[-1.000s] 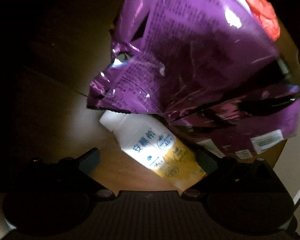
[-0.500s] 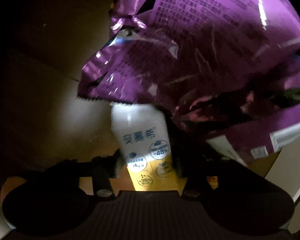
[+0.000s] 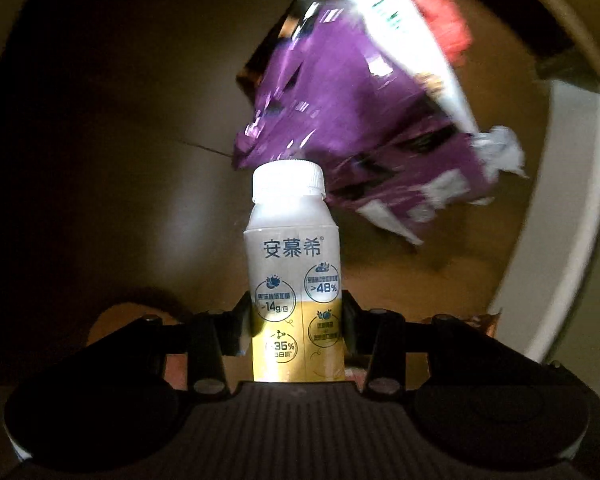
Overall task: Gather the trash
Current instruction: 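Grasp the white-yellow drink bottle with left tool while right tool grasps the orange wrapper, then carry the bottle and orange wrapper up over the teal bin with both tools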
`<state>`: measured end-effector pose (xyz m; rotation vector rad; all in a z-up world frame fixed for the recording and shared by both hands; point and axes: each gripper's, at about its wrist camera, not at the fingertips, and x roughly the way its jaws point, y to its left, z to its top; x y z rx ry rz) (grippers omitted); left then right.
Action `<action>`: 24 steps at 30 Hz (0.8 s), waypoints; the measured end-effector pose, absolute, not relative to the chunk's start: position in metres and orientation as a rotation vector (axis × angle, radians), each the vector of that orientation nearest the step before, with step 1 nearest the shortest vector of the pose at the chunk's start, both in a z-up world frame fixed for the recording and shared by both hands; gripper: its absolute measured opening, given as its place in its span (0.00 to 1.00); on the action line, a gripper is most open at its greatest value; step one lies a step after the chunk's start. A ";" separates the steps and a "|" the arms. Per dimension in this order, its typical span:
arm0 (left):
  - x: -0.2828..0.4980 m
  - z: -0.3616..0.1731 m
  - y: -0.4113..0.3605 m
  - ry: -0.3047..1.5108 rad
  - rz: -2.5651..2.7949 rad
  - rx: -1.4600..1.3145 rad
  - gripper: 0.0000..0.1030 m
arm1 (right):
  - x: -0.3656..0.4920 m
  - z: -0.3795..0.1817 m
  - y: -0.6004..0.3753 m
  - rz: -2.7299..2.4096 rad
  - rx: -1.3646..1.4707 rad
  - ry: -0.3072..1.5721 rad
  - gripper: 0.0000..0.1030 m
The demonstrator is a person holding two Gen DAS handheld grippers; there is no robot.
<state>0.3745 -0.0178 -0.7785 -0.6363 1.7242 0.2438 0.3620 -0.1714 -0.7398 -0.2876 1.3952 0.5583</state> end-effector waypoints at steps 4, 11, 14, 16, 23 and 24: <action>0.380 -0.707 0.001 1.694 0.220 -0.633 0.41 | 0.365 -0.672 -0.179 0.517 -0.206 1.361 0.33; 0.384 -0.565 0.022 1.568 0.161 -0.557 0.41 | 0.374 -0.528 -0.178 0.495 -0.127 1.246 0.33; 0.399 -0.509 0.027 1.528 0.148 -0.571 0.41 | 0.379 -0.462 -0.170 0.506 -0.135 1.170 0.33; 0.403 -0.468 0.031 1.495 0.145 -0.575 0.41 | 0.385 -0.422 -0.167 0.512 -0.122 1.126 0.33; 0.426 -0.329 0.040 1.339 0.111 -0.574 0.41 | 0.406 -0.298 -0.164 0.532 -0.076 0.990 0.33; 0.430 -0.315 0.039 1.320 0.110 -0.574 0.41 | 0.410 -0.278 -0.165 0.538 -0.066 0.965 0.33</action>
